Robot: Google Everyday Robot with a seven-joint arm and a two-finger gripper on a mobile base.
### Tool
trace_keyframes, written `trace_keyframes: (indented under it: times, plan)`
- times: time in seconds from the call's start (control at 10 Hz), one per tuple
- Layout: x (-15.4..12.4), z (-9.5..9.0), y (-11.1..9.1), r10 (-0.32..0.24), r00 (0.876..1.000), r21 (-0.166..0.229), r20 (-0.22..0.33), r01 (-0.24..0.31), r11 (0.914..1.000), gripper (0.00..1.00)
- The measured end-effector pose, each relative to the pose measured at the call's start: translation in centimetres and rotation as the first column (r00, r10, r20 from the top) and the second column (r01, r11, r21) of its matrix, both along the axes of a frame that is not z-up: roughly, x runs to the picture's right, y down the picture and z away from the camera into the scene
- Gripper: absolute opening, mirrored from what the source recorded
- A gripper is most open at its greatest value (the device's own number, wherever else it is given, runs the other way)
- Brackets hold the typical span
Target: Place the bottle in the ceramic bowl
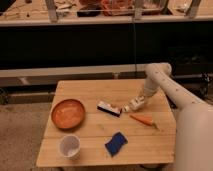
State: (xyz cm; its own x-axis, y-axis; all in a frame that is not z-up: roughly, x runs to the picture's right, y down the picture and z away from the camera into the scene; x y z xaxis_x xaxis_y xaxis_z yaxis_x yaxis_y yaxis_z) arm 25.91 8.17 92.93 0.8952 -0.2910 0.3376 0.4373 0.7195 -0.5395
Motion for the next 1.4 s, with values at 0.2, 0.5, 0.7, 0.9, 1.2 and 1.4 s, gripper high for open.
trace_keyframes:
  times: [0.2, 0.5, 0.7, 0.9, 1.2, 1.4]
  plan:
    - [-0.5, -0.7, -0.5, 0.0, 1.0, 0.024, -0.001, 0.0, 0.9997, 0.02]
    - [-2.0, -1.8, -1.3, -0.029, 0.999, 0.052, 0.026, 0.027, 0.9983, 0.01]
    - [-3.8, -2.6, -2.0, -0.039, 0.998, 0.072, 0.043, 0.036, 0.9967, 0.01]
    - [-4.5, -3.7, -2.6, -0.059, 0.997, 0.088, 0.053, 0.054, 0.9946, 0.01]
    - [-7.2, -5.6, -3.7, -0.095, 0.992, 0.113, 0.08, 0.086, 0.9899, 0.01]
    - [-9.7, -7.0, -4.8, -0.133, 0.986, 0.13, 0.102, 0.119, 0.9843, 0.01]
